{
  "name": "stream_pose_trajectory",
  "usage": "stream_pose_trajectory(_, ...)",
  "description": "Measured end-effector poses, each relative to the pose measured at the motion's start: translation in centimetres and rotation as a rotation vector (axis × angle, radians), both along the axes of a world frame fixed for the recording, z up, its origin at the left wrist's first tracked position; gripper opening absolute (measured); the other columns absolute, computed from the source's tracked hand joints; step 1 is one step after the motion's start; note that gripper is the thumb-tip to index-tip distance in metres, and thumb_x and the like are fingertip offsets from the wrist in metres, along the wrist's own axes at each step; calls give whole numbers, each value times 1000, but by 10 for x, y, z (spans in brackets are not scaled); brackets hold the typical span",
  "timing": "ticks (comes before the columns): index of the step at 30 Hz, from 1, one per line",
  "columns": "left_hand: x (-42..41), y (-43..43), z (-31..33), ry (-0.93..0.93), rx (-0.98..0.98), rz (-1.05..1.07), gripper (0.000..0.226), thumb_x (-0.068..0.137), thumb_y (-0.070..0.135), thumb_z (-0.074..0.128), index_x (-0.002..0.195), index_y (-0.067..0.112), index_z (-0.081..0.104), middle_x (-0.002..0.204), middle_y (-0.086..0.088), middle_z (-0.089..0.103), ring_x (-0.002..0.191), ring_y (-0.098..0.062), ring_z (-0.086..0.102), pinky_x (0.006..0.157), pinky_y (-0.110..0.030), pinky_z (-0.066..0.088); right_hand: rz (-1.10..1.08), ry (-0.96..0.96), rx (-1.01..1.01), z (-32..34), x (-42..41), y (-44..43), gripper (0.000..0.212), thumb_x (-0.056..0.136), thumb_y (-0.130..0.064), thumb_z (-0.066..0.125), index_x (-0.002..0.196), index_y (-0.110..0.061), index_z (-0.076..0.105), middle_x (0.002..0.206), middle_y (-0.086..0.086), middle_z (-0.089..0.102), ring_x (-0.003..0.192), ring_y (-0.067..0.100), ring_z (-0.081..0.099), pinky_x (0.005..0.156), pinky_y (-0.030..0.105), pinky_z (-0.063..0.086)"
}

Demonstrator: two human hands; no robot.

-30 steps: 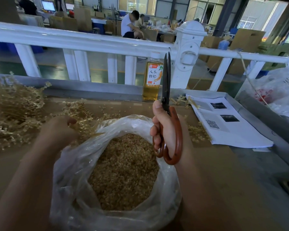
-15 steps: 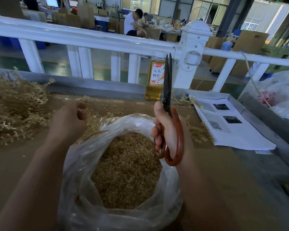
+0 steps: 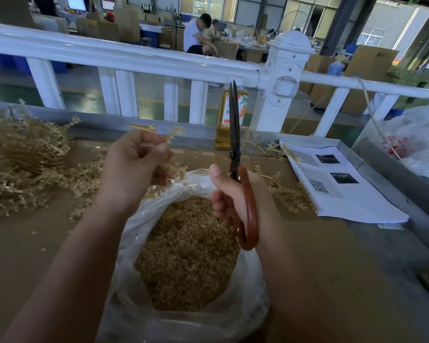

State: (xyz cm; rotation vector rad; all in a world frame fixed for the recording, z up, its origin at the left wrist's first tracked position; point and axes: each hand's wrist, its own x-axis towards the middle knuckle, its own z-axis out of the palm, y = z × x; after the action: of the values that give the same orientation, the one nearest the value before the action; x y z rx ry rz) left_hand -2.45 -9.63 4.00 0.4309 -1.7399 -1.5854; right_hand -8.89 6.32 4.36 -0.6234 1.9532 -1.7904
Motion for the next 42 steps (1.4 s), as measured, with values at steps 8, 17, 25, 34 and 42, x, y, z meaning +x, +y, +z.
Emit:
stream_pose_trajectory(8, -3, 27, 8, -62, -23, -302, 14, 89, 2, 54, 86, 11, 64, 72, -7, 68, 56, -13, 66, 43, -21, 49, -71, 129, 36, -5, -1, -8, 28, 71, -20, 78, 69, -23, 50, 72, 1, 67, 60, 14, 65, 53, 25, 47)
stream_pose_trajectory(17, -7, 31, 6, -109, -39, -198, 20, 91, -4, 48, 85, 14, 52, 81, 3, 63, 50, -2, 59, 36, -16, 38, -60, 71, 25, -10, -4, -9, 22, 74, -19, 76, 78, -17, 55, 77, 9, 69, 59, 19, 67, 62, 35, 57)
stream_pose_trajectory(25, 0, 14, 6, -182, -258, -290, 23, 87, -8, 53, 82, 15, 55, 68, 14, 69, 61, 1, 60, 50, -10, 41, -127, -34, -142, 0, -3, -3, 40, 62, -42, 70, 80, -12, 52, 82, 6, 69, 68, 16, 69, 68, 32, 58)
stream_pose_trajectory(34, 3, 24, 10, -180, -314, -396, 9, 83, 2, 62, 76, 9, 61, 61, 7, 64, 54, -1, 55, 50, -11, 42, -163, 57, 17, -3, -5, -6, 27, 72, -10, 77, 72, -19, 52, 81, 11, 68, 77, 30, 67, 81, 53, 54)
stream_pose_trajectory(42, -7, 20, 3, -292, -297, -15, 22, 79, 8, 69, 76, 21, 52, 72, -2, 60, 59, -18, 63, 57, -37, 56, -200, -5, -97, -2, 2, -11, 30, 71, 2, 74, 71, -17, 50, 84, 11, 65, 83, 34, 66, 84, 52, 53)
